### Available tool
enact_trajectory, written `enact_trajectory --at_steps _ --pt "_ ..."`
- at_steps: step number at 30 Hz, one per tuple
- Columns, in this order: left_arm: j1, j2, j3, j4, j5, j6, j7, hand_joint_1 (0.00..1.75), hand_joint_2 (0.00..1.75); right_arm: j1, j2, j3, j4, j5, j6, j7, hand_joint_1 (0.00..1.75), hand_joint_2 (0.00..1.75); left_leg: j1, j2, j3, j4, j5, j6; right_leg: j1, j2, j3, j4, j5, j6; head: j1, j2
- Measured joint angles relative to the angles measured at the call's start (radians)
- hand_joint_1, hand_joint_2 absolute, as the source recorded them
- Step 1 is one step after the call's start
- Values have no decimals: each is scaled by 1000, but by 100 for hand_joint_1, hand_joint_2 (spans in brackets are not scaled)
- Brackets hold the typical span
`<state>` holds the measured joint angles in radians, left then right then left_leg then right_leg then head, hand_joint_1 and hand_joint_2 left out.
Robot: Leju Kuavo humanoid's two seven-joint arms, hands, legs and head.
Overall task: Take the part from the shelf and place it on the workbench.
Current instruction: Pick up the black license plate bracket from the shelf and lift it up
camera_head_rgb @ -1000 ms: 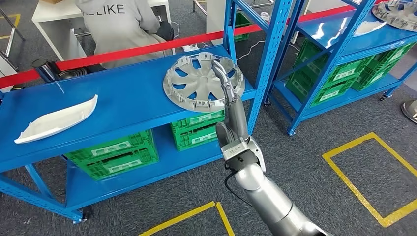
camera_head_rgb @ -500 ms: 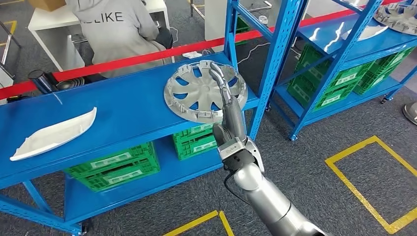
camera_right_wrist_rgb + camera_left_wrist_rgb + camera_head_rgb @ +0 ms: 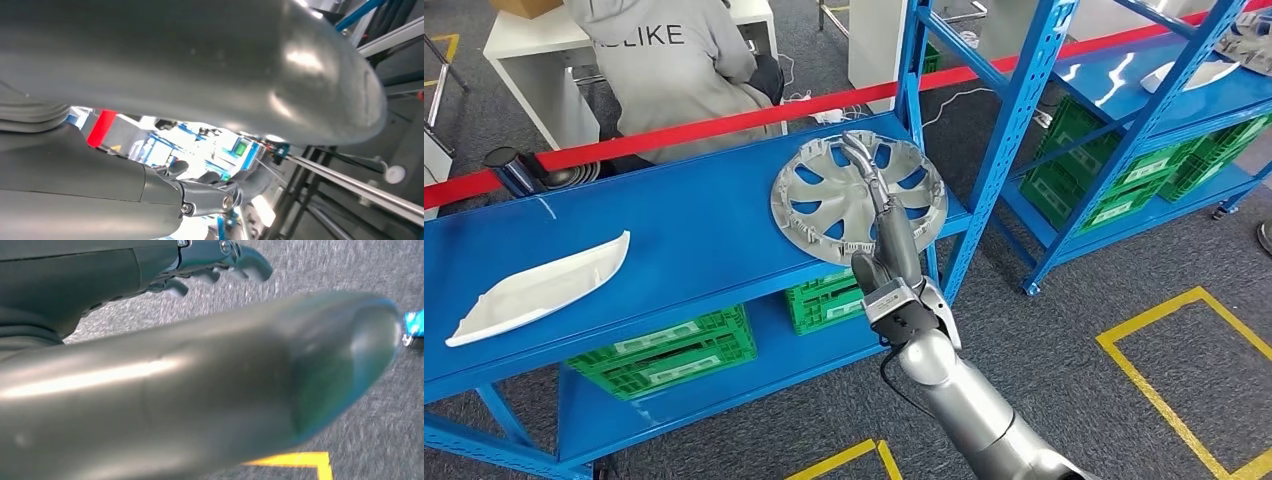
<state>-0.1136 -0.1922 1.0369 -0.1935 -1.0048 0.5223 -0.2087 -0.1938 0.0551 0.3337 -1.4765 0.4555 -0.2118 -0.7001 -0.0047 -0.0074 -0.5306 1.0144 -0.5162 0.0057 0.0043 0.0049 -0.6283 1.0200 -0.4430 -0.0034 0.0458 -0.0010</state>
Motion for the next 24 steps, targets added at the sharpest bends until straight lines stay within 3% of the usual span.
enact_trajectory --at_steps 3,7,11,16,20,24 --pt "-2 -2 0 0 1 0 -1 0 0 -2 0 0 6 7 6 -1 0 0 -2 1 9 -8 -2 4 -1 2 6 -2 4 -1 1 0" --pt "-5 -3 0 0 8 -3 -2 0 0 -16 2 0 21 78 -14 10 0 0 -2 1 18 -22 -5 -1 -1 2 8 -2 -3 -9 0 0" --pt "-6 -4 0 0 10 -9 -4 0 0 -60 7 0 61 213 -105 45 0 0 -2 2 19 -26 -3 -10 0 2 9 -2 -4 -11 1 0" --pt "-7 -10 0 0 13 -10 -13 0 0 -114 10 0 115 251 -138 57 0 0 -2 2 20 -26 -1 -14 -1 0 10 -2 -2 -13 1 0" --pt "-8 -13 0 1 9 -12 -10 0 0 -151 12 0 154 277 -160 65 0 175 -2 2 20 -26 0 -14 -3 0 11 -2 -2 -13 1 0" --pt "-8 -18 0 1 -3 -2 7 0 0 -219 12 3 231 326 -172 104 0 175 -2 2 21 -25 0 -14 -4 0 12 -2 -1 -12 1 0"
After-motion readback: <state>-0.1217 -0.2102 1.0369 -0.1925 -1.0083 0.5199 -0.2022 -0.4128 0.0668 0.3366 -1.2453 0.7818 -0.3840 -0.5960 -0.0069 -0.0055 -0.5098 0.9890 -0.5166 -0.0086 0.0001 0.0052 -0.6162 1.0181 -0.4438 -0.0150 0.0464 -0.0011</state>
